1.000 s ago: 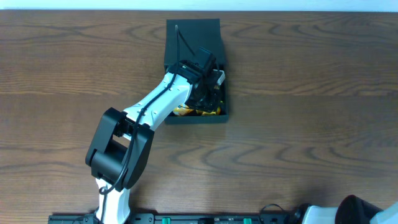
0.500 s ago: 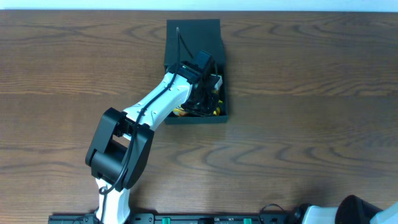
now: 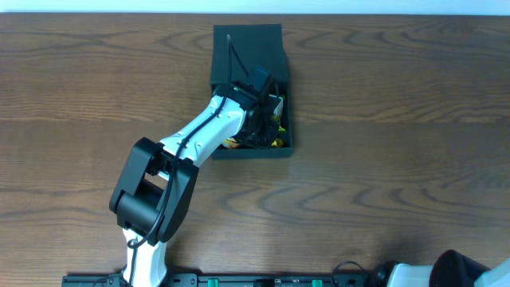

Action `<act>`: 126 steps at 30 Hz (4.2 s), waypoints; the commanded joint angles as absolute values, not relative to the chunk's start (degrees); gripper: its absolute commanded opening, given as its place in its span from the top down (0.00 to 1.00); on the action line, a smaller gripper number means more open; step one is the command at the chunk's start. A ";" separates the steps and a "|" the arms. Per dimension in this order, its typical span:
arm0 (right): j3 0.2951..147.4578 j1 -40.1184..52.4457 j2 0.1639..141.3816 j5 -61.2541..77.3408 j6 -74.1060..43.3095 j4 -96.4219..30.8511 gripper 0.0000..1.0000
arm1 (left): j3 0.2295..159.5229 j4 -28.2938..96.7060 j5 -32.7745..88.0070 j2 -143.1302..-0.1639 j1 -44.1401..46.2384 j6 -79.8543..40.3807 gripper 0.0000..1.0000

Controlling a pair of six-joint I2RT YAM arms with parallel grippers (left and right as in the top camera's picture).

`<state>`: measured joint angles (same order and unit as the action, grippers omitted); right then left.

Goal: Pack container
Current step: 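Raise the left gripper out and move it to the lid's left edge, then move the right gripper to the lid's right edge behind the box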

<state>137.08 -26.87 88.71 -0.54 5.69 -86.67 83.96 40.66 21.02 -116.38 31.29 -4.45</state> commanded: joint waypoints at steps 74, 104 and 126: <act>137.03 -26.92 88.84 3.14 4.62 -80.79 0.01 | 118.37 58.39 16.19 -122.63 -1.65 -8.73 0.95; 129.91 1.54 143.06 62.41 -37.71 -22.63 0.99 | 118.37 37.74 38.33 -135.66 -1.10 -14.41 0.94; 129.58 -0.14 151.74 61.54 -26.04 -41.65 0.99 | 118.24 40.18 35.57 -140.90 1.15 -23.44 0.94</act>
